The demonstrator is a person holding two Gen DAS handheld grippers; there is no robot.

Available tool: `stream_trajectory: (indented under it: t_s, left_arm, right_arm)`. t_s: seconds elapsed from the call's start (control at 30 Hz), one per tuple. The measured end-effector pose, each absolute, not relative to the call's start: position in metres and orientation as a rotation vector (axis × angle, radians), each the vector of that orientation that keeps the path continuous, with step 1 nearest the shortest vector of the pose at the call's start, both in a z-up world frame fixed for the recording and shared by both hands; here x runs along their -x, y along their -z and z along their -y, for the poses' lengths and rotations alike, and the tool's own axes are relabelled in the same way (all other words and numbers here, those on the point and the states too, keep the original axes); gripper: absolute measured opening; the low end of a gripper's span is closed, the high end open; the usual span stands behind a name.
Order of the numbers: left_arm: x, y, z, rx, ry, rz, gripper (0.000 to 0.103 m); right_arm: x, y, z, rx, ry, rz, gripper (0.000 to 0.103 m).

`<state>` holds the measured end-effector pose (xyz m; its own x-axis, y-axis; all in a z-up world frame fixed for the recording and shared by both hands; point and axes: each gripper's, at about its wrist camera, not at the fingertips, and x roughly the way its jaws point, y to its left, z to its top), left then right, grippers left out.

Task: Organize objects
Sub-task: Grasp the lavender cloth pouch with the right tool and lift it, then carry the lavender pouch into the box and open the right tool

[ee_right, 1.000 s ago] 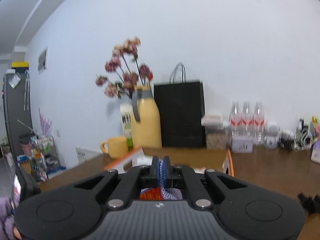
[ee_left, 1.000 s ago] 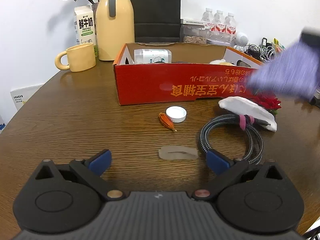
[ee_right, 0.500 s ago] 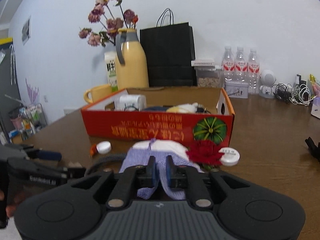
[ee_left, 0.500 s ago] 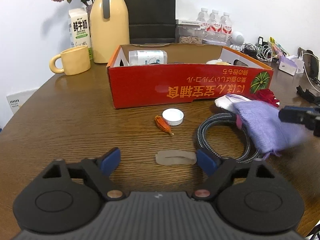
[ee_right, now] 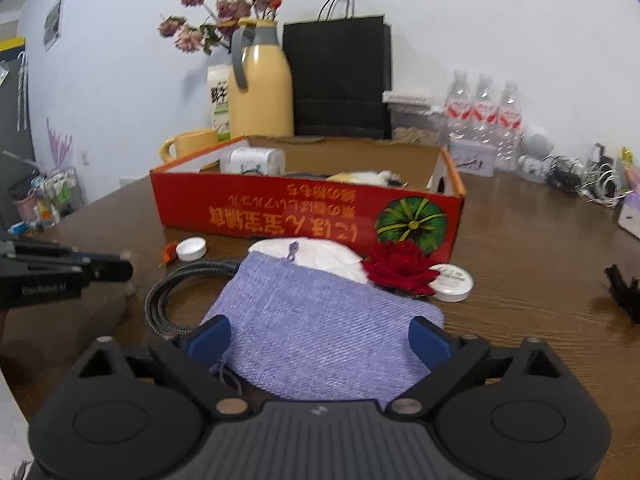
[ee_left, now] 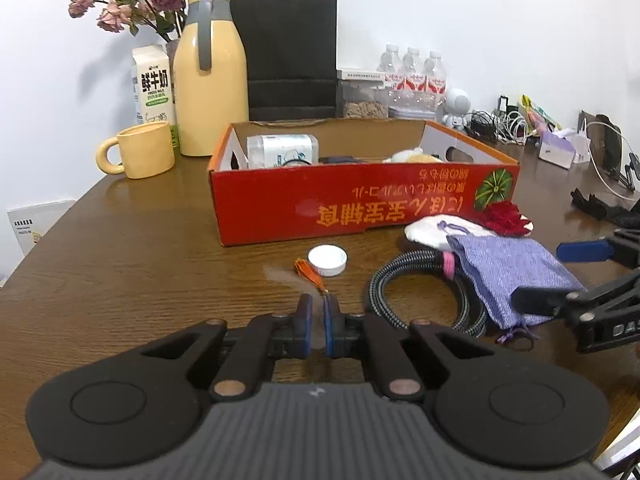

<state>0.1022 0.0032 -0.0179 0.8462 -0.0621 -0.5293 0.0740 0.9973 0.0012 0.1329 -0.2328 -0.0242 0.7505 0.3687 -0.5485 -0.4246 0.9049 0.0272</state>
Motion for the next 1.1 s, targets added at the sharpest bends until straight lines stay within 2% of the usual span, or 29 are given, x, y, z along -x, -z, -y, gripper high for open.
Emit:
stream_trajectory:
  t_s: [0.13, 0.23, 0.3, 0.37, 0.4, 0.47, 0.53, 0.67, 0.97, 1.03, 1.07, 1.1]
  left_arm:
    - [-0.097, 0.013, -0.004, -0.021, 0.069, -0.541, 0.007]
    - [-0.095, 0.01, -0.006, -0.022, 0.069, -0.531, 0.007]
    - [-0.094, 0.009, -0.007, -0.02, 0.068, -0.528, 0.007]
    - [-0.093, 0.008, -0.008, -0.018, 0.068, -0.524, 0.007]
    - [-0.092, 0.008, -0.008, -0.016, 0.067, -0.521, 0.007]
    - [-0.091, 0.007, -0.009, -0.012, 0.067, -0.517, 0.007]
    - [-0.089, 0.006, -0.01, -0.011, 0.066, -0.512, 0.007]
    - [-0.084, 0.001, -0.012, -0.007, 0.065, -0.495, 0.007]
    - [-0.079, -0.012, -0.016, -0.009, 0.068, -0.455, 0.009]
    - [-0.084, -0.006, -0.014, -0.019, 0.074, -0.49, 0.031]
    - [-0.086, -0.003, -0.012, -0.022, 0.076, -0.504, 0.06]
    - [-0.088, 0.002, -0.01, -0.031, 0.076, -0.516, 0.072]
  right_arm:
    - [-0.149, 0.034, 0.229, 0.095, -0.435, -0.652, 0.102]
    - [-0.146, 0.033, 0.23, 0.095, -0.446, -0.645, 0.096]
    - [-0.14, 0.033, 0.23, 0.096, -0.468, -0.632, 0.084]
    - [-0.133, 0.032, 0.229, 0.097, -0.485, -0.619, 0.061]
    - [-0.129, 0.031, 0.229, 0.094, -0.492, -0.614, 0.055]
    - [-0.124, 0.03, 0.228, 0.089, -0.504, -0.606, 0.029]
    - [-0.12, 0.03, 0.228, 0.083, -0.514, -0.599, 0.016]
    - [-0.114, 0.028, 0.231, 0.065, -0.493, -0.569, 0.007]
    - [-0.106, 0.005, 0.238, 0.038, -0.472, -0.475, 0.005]
    - [-0.106, 0.003, 0.238, 0.035, -0.471, -0.463, 0.005]
    - [-0.106, 0.003, 0.238, 0.033, -0.472, -0.462, 0.005]
    - [-0.106, 0.003, 0.238, 0.03, -0.474, -0.462, 0.005]
